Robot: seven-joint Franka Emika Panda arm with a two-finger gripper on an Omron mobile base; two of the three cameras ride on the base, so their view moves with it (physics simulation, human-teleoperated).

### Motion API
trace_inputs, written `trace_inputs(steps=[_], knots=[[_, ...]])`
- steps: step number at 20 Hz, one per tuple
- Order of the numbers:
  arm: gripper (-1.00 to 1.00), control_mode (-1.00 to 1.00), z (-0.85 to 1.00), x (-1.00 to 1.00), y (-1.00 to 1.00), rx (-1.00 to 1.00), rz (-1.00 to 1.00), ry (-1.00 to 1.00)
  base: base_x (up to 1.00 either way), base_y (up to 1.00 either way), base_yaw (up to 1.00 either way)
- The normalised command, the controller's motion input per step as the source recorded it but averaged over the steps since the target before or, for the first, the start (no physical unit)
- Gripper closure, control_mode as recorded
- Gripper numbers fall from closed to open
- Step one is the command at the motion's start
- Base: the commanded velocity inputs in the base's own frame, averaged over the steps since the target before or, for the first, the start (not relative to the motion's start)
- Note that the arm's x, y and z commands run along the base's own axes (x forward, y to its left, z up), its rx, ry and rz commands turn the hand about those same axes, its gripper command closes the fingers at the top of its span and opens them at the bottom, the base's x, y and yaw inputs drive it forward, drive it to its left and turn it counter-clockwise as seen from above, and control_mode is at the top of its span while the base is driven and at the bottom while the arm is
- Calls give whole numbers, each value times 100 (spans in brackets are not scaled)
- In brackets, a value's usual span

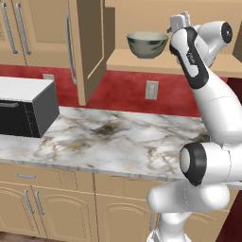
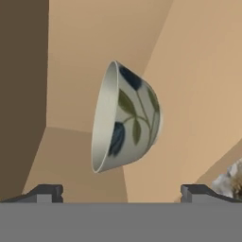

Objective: Move the bowls from the cabinet to the plates on the dining table.

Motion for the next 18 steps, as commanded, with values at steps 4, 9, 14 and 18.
trace_inputs(steps=[4, 9, 14, 18], knots=[[-100, -100, -10, 28, 0, 0, 0, 0, 0, 0, 0], [-100, -100, -9, 28, 0, 0, 0, 0, 0, 0, 0], [-100, -100, -4, 30, -4, 0, 0, 0, 0, 0, 0], [-100, -100, -7, 30, -3, 0, 0, 0, 0, 0, 0]])
